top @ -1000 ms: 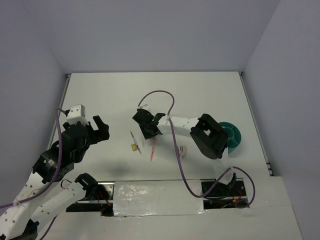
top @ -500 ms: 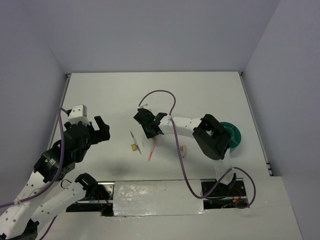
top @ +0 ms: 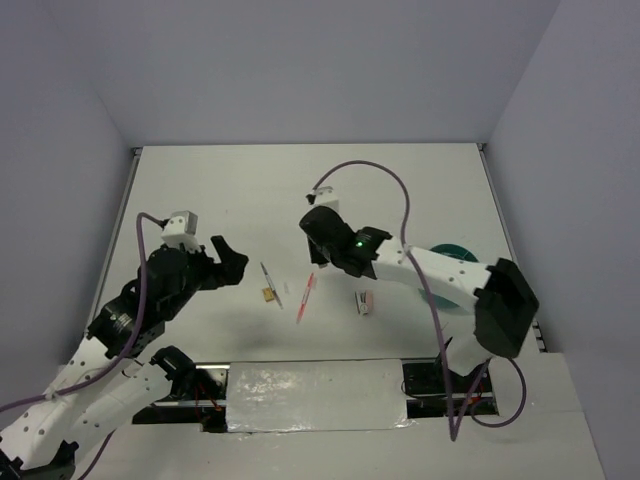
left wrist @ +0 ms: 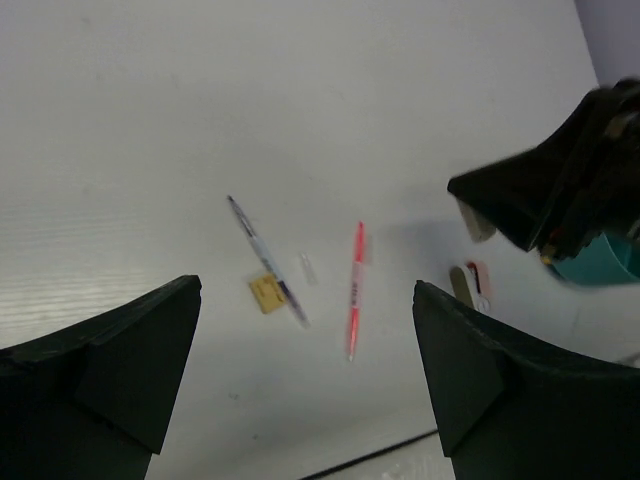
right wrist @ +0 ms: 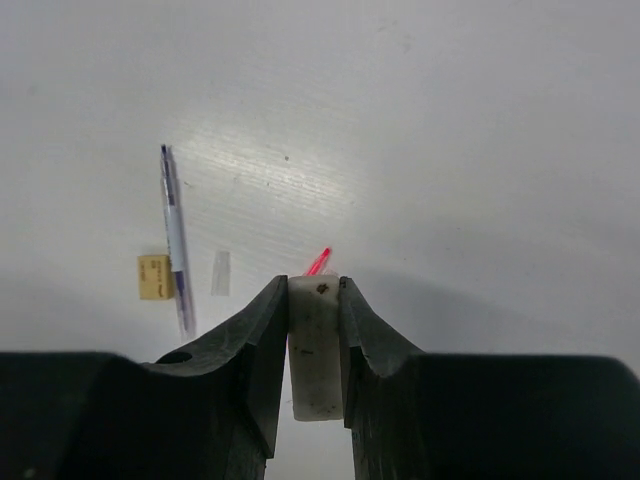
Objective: Sort the stationery into containers
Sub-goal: Pick up the stationery from the center of the board.
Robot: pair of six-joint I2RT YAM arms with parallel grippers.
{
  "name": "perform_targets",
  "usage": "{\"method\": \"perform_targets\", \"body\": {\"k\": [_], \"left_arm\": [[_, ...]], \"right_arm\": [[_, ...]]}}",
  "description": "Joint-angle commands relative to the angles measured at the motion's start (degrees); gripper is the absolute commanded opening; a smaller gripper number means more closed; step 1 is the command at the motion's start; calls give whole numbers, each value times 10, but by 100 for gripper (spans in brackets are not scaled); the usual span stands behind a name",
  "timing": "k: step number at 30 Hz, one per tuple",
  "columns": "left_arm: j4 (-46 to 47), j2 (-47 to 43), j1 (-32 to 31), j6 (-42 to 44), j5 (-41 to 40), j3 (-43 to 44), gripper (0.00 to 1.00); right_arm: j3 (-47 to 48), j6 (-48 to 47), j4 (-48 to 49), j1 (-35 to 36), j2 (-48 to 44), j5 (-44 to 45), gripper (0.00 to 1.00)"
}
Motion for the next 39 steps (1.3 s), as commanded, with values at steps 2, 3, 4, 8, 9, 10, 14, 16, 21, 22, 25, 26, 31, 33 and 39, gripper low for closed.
{"method": "perform_targets", "body": {"k": [2,3,4,8,9,10,14,16,21,22,25,26,31,33,39], "left_arm": [[256,13,-2,-76,209,-87,99],[298,24,-3,-84,272,-98,97],[335,46,-7,-92,294,-107,95],[481,133,-102,-59,275,-102,93],[489,133,-119,-49,275,-93,93],[498,168,-143,-41,269,-81,92],[558,239,-162,-40,285,-47,84],[577,274,-163,-41,286,-39,76],[619,313,-168,-47,283,-26,67],[625,321,-169,-48,281,-24,66],[629,335,-170,-48,268,-11,65],[638,336,-169,-48,264,-10,65],[667,344,-170,-53,275,-5,62],[675,350,-170,-56,284,0,61],[689,359,-170,-63,288,-1,58]], "right_arm": [[-58,64,54,19,-123,81,1],[-62,75,51,27,-157,93,0],[-67,83,47,31,-173,106,0],[-69,112,18,49,-231,156,0],[-66,116,10,53,-231,164,0],[-62,118,3,58,-245,171,0],[-63,128,-21,77,-282,201,0],[-66,131,-27,80,-297,212,0],[-70,135,-41,80,-332,225,0],[-72,137,-41,80,-336,225,0],[-83,144,-32,81,-352,215,0],[-86,145,-23,81,-358,212,0],[-92,152,-20,83,-358,215,0],[-92,154,-23,83,-352,219,0],[-91,153,-8,86,-349,211,0]]}}
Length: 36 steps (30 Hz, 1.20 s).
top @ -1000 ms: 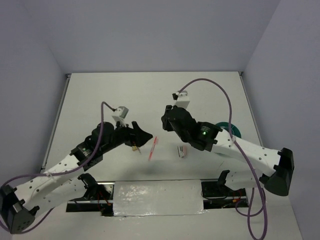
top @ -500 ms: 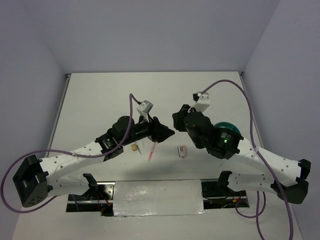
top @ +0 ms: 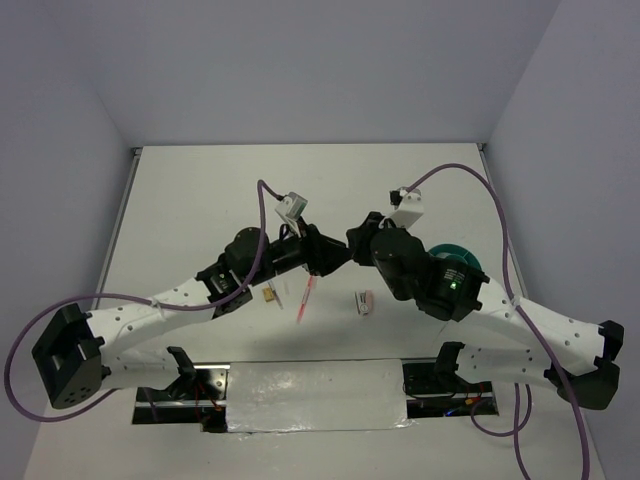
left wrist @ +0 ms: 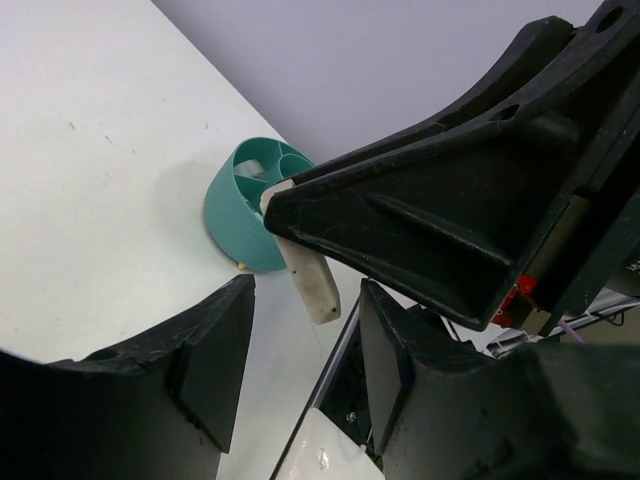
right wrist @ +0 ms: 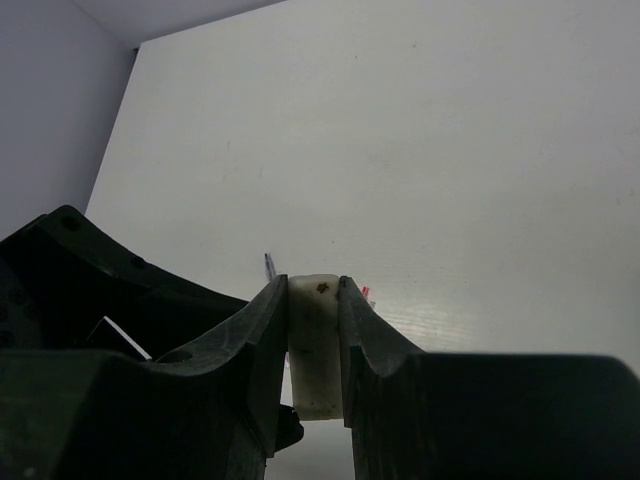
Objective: Sort the stationery into containers
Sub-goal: Pick up the stationery from the center of the board, then place the stationery in the storage box.
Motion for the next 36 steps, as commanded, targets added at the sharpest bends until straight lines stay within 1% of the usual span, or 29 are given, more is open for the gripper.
{"method": "perform_targets", "body": {"k": [1,5,6,8,9,13,14,15,16,17,18,19,20,23,24,26,27,28,30,32,33,34,35,36], "left_arm": [[59,10,-3,-8,18,19,57],[53,16,-3,-7,10,21,54],[53,17,-3,-6,10,22,54],[55,21,-3,-3,9,24,48],[57,21,-3,-2,7,23,41],[52,27,-3,1,11,29,16],[43,30,-3,1,13,32,5],[36,31,-3,5,14,38,0],[27,34,-3,11,14,42,0],[10,36,-3,17,18,47,0],[2,38,-3,32,21,56,0],[-7,38,-3,40,25,59,0],[-15,38,-3,50,28,62,0],[-27,37,-3,89,49,60,0],[-32,40,-3,110,68,66,0],[-43,66,-3,136,94,82,0],[-56,77,-3,162,138,104,0],[-63,91,-4,176,160,116,0],[-96,132,-15,227,192,161,0],[-126,178,-32,270,188,194,0],[-142,195,-38,311,181,235,0],[-175,234,-43,328,183,257,0],[-194,255,-52,345,191,283,0],[-208,275,-58,374,197,332,0]], "right_arm": [[0,11,20,8,1,12,0],[-6,11,40,8,-9,-10,0],[-11,12,46,8,-13,-27,0],[-16,16,63,8,-19,-43,0],[-20,19,65,9,-19,-51,0],[-20,25,59,13,-20,-38,0],[-21,23,58,12,-21,-38,0],[-22,22,57,12,-23,-38,0],[-23,17,56,13,-24,-40,3],[-28,12,56,13,-28,-40,31],[-33,9,48,13,-43,-39,56],[-36,17,36,11,-53,-32,80],[-44,22,26,12,-66,-10,99],[-57,29,-17,12,-141,32,100],[-57,34,-46,12,-181,43,100],[-48,43,-84,12,-220,80,100],[-43,41,-114,12,-239,89,100],[-37,38,-129,12,-271,97,100],[-12,23,-170,11,-296,114,100],[30,25,-211,12,-313,123,100],[45,25,-249,12,-316,130,100],[72,23,-265,12,-317,131,100],[86,20,-278,12,-320,131,100],[97,14,-305,12,-319,130,100]]}}
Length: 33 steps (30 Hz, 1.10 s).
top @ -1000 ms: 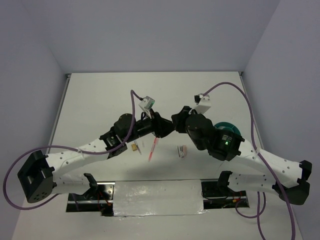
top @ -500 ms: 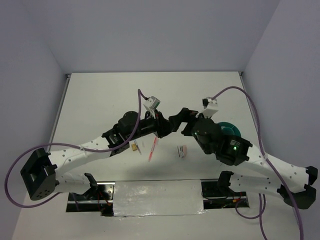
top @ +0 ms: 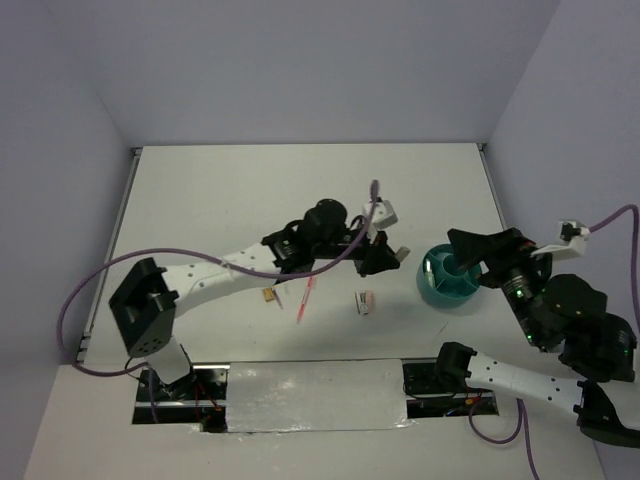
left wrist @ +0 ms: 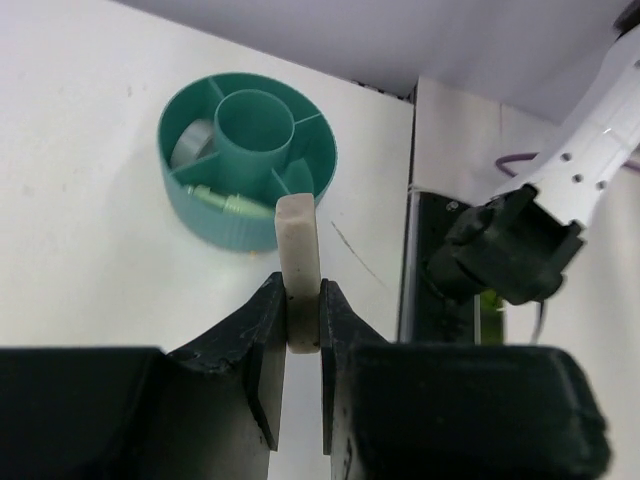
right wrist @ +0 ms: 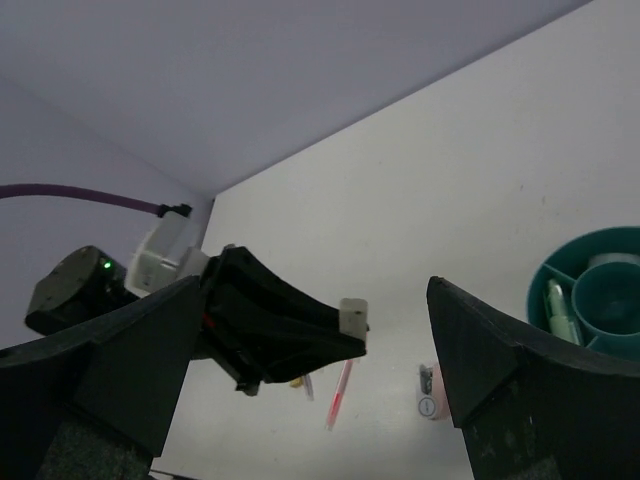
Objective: Sort the stationery into containers
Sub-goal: Place the stationery in the storage box.
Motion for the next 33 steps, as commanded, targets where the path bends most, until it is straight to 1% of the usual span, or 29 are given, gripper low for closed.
{"method": "perform_targets", "body": {"k": [1,2,4,5,8,16,21,28,30,33], "left_arm": [[-77,80,-27,124,32,103,0],[-88,97,-48,154,21,147,0],[-98,144,-73,199,-13,180,0],[-104,160,-94,221,-44,214,0],[-101,219,-117,242,-72,273,0],[-85,317,-135,259,-72,366,0],[-69,362,-140,259,-108,399,4],[-75,389,-140,270,-120,419,7],[-72,391,-140,271,-127,414,12],[-75,397,-141,272,-137,414,16]], "right_arm": [[63,-12,-110,3,1,32,100],[73,-13,-121,3,3,30,100],[91,-13,-147,3,5,26,100],[93,-13,-153,3,6,23,100],[99,-12,-170,3,5,14,100],[107,-7,-189,3,-6,-6,100],[115,-14,-183,4,-17,-3,100],[126,-16,-182,3,-45,13,100],[128,-21,-180,4,-43,15,100],[132,-25,-180,3,-39,15,100]]}}
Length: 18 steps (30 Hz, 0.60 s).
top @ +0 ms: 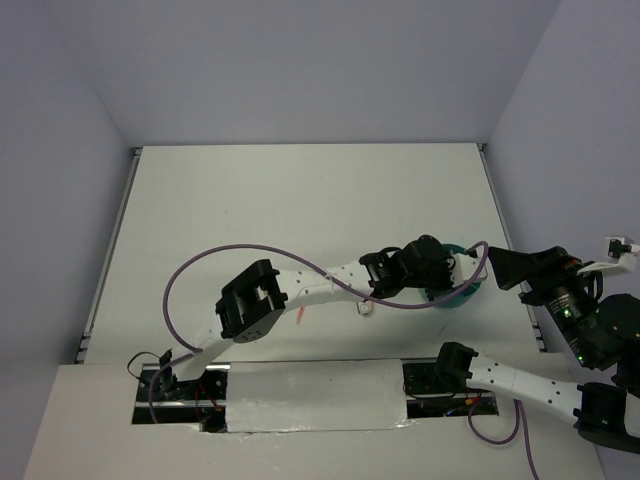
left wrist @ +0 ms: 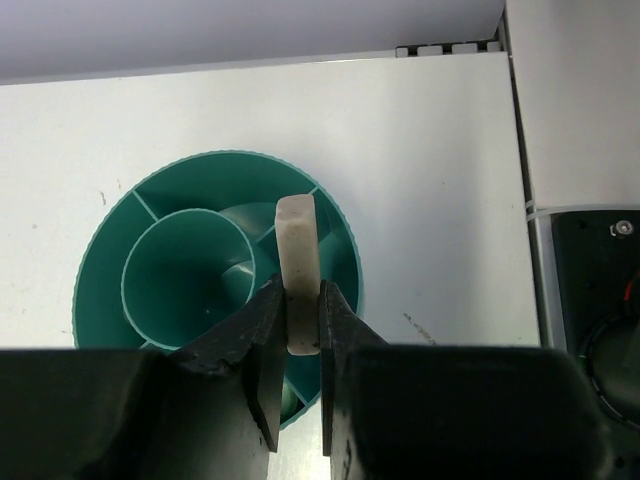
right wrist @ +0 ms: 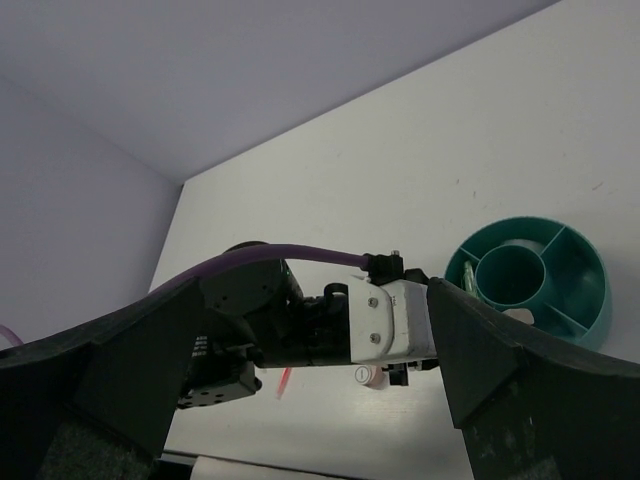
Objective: Sort the stationery into containers
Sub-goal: Place the stationery in the storage box.
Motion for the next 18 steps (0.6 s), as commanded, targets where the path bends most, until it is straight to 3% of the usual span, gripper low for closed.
{"method": "perform_targets", "body": {"k": [1,12,18], "left_arm": [[17,13,-4,22,-10,20,16],[34,33,-4,18,-21,19,26],[59,17,-4,9,-38,-10,44]], "right_arm": [[12,-10,12,4,6,13,100],[13,-14,18,4,-1,10,100],[15,-11,12,3,6,6,100]]}}
